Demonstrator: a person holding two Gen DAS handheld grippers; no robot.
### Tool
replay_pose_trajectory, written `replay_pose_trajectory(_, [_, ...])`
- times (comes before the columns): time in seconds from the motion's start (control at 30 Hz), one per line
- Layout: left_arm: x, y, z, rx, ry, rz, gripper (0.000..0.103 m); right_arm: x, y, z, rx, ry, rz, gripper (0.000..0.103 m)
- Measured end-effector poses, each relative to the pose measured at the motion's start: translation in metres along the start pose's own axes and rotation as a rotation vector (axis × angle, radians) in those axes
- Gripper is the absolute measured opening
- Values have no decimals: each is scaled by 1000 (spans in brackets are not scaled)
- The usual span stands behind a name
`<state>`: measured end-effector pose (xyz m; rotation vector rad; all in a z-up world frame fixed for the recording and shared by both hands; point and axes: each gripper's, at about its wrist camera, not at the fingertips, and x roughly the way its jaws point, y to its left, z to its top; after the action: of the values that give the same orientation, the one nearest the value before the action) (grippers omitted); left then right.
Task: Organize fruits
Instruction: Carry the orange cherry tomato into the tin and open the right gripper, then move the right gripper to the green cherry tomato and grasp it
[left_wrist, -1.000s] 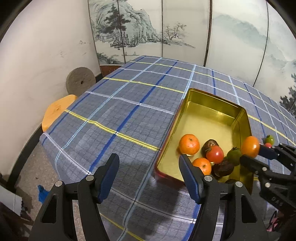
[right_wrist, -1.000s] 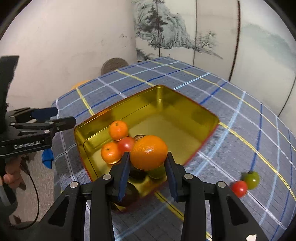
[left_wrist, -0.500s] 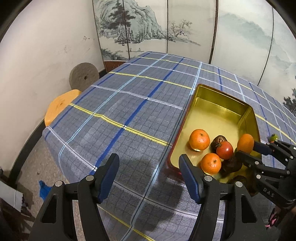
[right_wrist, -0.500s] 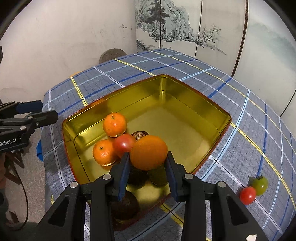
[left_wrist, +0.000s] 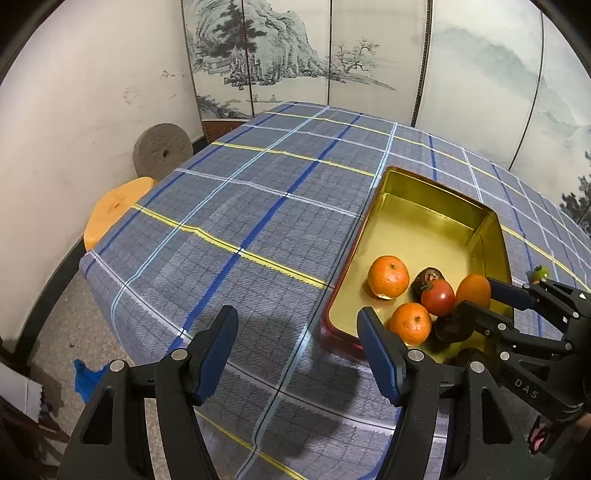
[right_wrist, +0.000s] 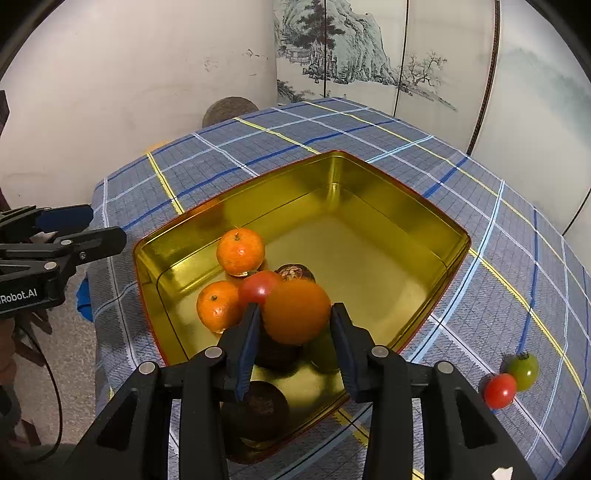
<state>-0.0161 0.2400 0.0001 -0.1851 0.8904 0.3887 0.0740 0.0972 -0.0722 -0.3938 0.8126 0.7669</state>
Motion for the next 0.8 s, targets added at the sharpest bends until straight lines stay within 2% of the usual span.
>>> replay_pose_trajectory(0.57, [-8, -20, 0, 40, -13, -34, 68, -32, -9, 3, 27, -70, -3, 37])
replay_pose_trajectory(0.8, [-11, -39, -2, 77, -14, -56, 68, -61, -56, -11, 105, -110, -92, 38])
